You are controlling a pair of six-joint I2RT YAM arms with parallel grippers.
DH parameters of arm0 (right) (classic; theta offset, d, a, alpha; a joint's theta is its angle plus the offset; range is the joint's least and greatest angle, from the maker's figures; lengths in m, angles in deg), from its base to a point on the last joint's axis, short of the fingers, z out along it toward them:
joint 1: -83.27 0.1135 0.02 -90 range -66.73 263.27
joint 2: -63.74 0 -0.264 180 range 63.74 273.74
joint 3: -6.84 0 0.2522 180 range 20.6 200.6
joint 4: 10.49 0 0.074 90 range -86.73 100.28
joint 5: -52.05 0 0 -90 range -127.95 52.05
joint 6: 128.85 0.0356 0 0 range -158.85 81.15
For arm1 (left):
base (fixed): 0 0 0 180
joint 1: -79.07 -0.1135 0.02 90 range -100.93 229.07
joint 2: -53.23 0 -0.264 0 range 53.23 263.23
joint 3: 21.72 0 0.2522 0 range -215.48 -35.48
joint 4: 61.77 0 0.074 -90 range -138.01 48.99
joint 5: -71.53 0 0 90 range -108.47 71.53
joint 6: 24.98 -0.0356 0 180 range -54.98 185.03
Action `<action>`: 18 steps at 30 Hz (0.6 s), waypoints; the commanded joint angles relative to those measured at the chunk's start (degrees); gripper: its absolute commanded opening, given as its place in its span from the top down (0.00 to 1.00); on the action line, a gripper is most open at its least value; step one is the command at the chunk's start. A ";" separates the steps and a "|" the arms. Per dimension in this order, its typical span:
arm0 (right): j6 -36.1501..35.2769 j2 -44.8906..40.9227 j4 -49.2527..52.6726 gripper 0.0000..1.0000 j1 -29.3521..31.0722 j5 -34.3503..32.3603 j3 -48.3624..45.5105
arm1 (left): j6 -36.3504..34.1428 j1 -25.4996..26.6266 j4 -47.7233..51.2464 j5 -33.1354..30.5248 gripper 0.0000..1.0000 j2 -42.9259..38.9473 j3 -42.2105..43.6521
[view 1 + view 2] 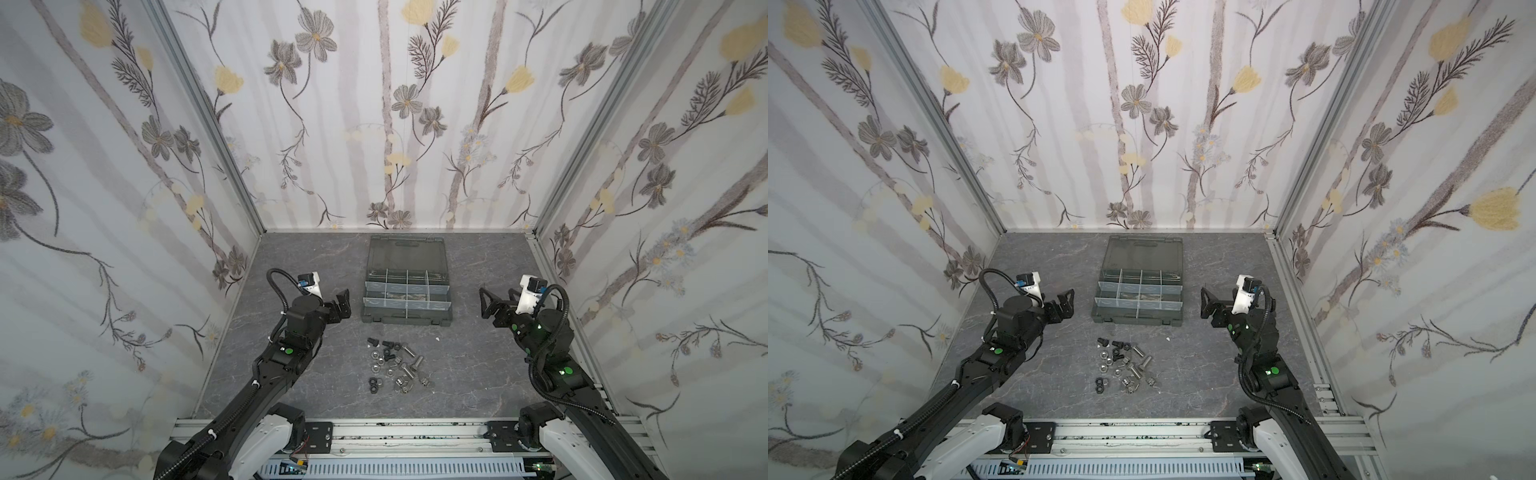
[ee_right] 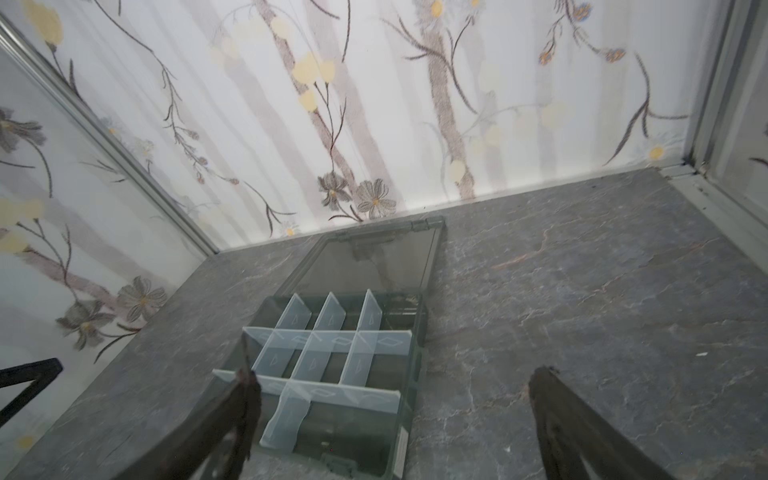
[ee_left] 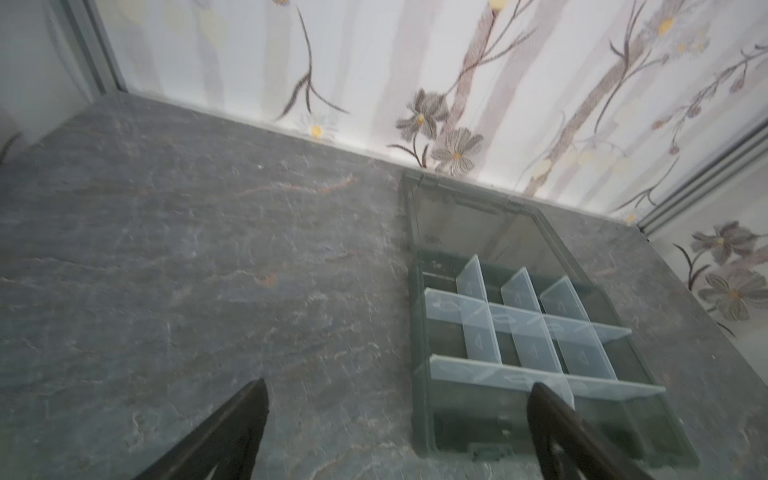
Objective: Sort the screws and nuts into containers
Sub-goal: 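Reach the left gripper to a black bolt while the right arm advances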
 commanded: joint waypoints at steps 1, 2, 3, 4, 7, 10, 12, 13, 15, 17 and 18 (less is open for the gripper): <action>3.95 -1.54 6.76 0.00 2.07 2.12 -1.37 | 7.22 3.17 6.60 -0.39 0.04 -0.82 0.65; 4.20 -1.65 7.43 0.00 2.43 2.21 -1.57 | 8.96 4.37 6.94 -0.37 0.06 -0.62 0.97; 4.63 -1.60 8.16 0.00 2.74 2.45 -1.64 | 10.18 5.34 7.26 0.17 0.07 -0.26 1.06; 5.02 -1.60 8.52 0.00 3.23 3.03 -1.92 | 10.82 6.31 7.67 0.80 0.09 0.22 1.02; 6.02 -1.21 7.18 0.00 4.31 3.97 -3.54 | 13.45 9.62 10.12 0.76 0.14 2.40 0.51; 7.50 0.12 5.61 0.00 4.56 5.05 -4.29 | 16.40 12.87 11.46 -0.11 0.17 4.73 0.70; 7.64 1.33 5.58 0.00 4.76 5.88 -3.64 | 18.45 14.62 12.13 -1.08 0.19 6.55 0.91; 7.68 1.81 5.58 0.00 4.98 6.05 -3.33 | 19.48 15.08 12.30 -1.35 0.20 7.39 0.92; 7.80 2.59 5.50 0.00 5.32 6.34 -2.94 | 20.64 16.25 12.28 -1.23 0.21 9.67 0.52; 8.27 3.25 4.76 0.00 5.35 7.74 -2.93 | 20.55 17.16 12.39 -0.88 0.22 11.91 -0.74; 8.73 3.64 4.26 0.00 5.45 8.61 -2.94 | 20.83 17.56 12.41 -0.79 0.23 13.14 -1.41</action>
